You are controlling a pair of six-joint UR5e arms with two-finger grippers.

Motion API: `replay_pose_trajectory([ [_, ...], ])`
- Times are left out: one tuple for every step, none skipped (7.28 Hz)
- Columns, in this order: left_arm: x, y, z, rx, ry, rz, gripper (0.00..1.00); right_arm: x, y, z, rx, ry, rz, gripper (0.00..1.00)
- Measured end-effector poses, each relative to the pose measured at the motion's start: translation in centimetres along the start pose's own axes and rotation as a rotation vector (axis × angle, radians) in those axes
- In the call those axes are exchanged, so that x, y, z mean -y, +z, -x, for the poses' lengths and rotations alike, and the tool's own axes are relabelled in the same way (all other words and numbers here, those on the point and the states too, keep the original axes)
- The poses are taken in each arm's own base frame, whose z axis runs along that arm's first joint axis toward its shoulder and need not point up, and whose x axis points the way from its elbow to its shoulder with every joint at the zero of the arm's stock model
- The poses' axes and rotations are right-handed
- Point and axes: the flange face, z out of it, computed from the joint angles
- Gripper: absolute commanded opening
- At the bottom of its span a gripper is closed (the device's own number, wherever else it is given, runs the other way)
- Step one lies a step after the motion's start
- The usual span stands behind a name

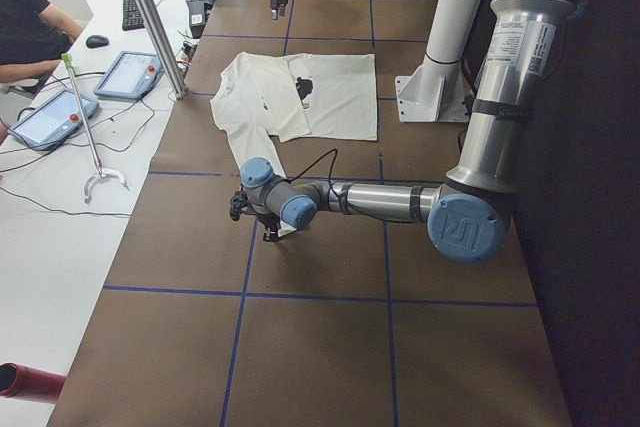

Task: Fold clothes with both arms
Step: 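Release the sleeve and raise the right gripper while the left gripper grasps the other cuff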

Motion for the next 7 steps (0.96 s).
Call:
replay_pose_trajectory([
  [0.0, 0.1, 0.0, 0.0, 0.0, 0.002, 0.0, 0.0, 0.0, 0.0, 0.0, 0.0, 0.0, 0.95],
  [0.0, 0.1, 0.0, 0.001, 0.0, 0.003, 0.0, 0.0, 0.0, 0.0, 0.0, 0.001, 0.001, 0.95],
  [0.0, 0.1, -0.1, 0.0, 0.001, 0.002, 0.0, 0.0, 0.0, -0.1, -0.001, 0.001, 0.001, 0.95],
  [0.0, -0.3, -0.6, -0.005, 0.007, -0.004, 0.0, 0.0, 0.0, -0.1, -0.001, 0.001, 0.001, 0.96],
  [0.1, -1.1, -1.4, -0.018, 0.02, -0.016, 0.0, 0.0, 0.0, -0.3, -0.002, 0.002, 0.001, 0.95],
  [0.0, -2.7, -2.9, -0.04, 0.041, -0.035, 0.0, 0.0, -0.2, -0.5, -0.002, 0.004, -0.001, 1.0],
  [-0.2, -5.4, -5.8, -0.075, 0.057, -0.05, 0.0, 0.1, -0.9, -1.3, -0.001, 0.01, -0.007, 1.0],
])
